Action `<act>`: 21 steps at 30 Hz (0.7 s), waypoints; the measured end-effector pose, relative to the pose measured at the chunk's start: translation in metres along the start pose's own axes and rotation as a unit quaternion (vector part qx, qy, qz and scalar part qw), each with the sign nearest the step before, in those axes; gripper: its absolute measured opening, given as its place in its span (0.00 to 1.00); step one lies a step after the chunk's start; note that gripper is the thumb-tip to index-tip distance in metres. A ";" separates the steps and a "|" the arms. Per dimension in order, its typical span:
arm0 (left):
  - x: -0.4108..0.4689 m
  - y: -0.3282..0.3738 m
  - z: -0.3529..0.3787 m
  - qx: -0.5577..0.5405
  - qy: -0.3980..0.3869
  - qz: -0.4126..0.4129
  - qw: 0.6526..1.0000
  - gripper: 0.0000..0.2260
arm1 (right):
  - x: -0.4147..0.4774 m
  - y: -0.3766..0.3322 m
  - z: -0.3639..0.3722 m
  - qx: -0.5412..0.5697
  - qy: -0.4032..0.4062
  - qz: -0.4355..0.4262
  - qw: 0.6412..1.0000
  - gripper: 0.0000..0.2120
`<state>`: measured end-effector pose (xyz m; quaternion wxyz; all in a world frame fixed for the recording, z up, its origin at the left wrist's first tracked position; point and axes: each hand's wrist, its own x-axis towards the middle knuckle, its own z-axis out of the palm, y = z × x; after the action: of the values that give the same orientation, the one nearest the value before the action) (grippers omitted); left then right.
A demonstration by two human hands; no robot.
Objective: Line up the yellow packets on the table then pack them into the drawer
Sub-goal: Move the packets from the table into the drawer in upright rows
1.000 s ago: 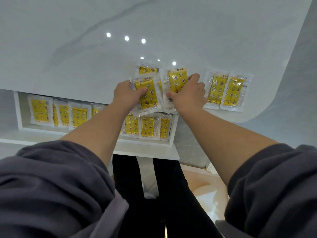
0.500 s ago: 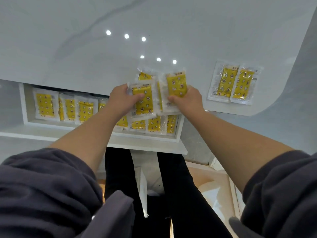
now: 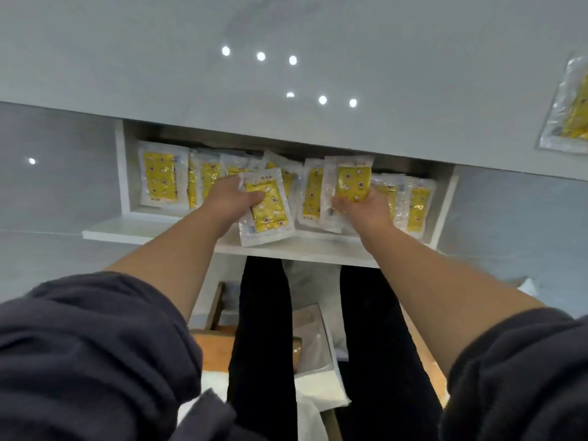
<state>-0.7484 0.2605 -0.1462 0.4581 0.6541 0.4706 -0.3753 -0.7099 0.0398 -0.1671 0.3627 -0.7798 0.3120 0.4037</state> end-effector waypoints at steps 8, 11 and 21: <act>0.038 -0.003 0.027 0.223 0.021 0.045 0.974 0.23 | 0.035 0.020 0.005 -0.183 0.078 0.019 0.980 0.11; 0.034 -0.003 0.028 0.256 0.045 0.066 0.963 0.25 | 0.031 0.026 0.000 -0.177 0.094 -0.013 0.980 0.13; 0.026 -0.008 -0.080 0.244 0.041 0.125 0.961 0.19 | -0.033 -0.024 0.010 -0.033 -0.081 -0.075 0.993 0.05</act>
<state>-0.7440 0.3452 -0.1481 0.3086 0.8143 0.2976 -0.3913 -0.7110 0.0670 -0.1357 0.3898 -0.7776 0.2087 0.4471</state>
